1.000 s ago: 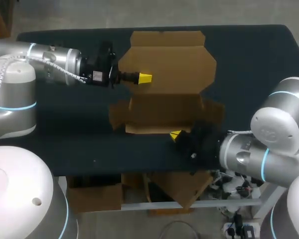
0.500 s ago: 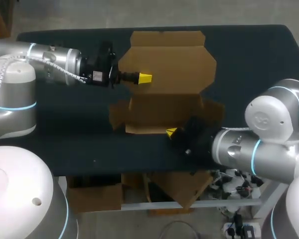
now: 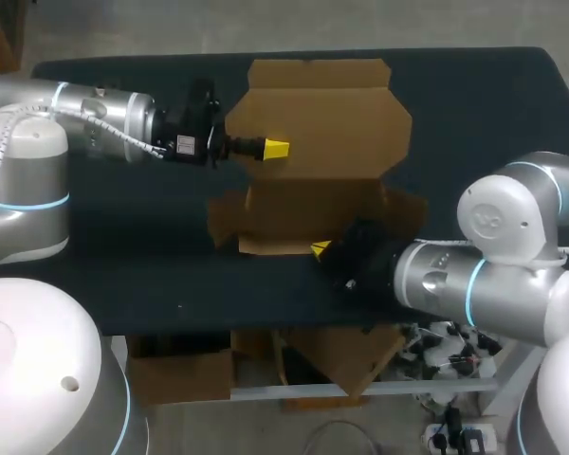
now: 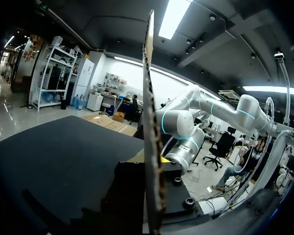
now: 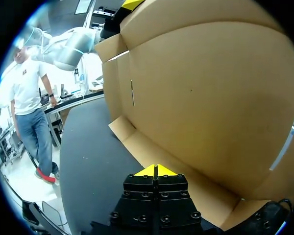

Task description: Assemble the packaging by folding the flat box into shape, placing the metal phone stand inside, and closing the box properly

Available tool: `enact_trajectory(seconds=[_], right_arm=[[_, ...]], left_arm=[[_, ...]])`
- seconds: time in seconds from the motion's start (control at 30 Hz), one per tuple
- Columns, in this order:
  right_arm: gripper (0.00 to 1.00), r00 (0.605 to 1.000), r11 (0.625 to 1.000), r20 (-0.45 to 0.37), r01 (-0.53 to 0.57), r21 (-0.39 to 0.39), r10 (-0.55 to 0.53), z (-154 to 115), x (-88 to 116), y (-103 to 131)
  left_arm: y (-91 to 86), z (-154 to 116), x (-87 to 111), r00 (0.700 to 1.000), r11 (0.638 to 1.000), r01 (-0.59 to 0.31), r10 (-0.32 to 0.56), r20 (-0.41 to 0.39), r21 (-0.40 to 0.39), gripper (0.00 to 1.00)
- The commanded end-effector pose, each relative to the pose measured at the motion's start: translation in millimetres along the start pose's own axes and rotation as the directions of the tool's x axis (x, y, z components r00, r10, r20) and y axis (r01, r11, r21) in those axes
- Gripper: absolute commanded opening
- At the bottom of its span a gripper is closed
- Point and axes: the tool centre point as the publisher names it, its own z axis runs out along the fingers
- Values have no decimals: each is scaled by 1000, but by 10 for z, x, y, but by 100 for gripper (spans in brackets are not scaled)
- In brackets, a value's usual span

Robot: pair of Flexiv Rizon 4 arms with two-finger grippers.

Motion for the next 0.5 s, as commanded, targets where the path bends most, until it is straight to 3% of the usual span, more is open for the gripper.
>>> enact_trajectory(seconds=[0.03, 0.5], right_arm=[[0, 982, 1000, 190, 1, 1, -1, 46, 31, -14], [0, 976, 1000, 216, -8, 7, 6, 89, -4, -36]], left_arm=[[9, -9, -8, 1000, 1000, 0, 0, -4, 0, 0], [9, -9, -8, 1000, 1000, 0, 0, -4, 0, 0]])
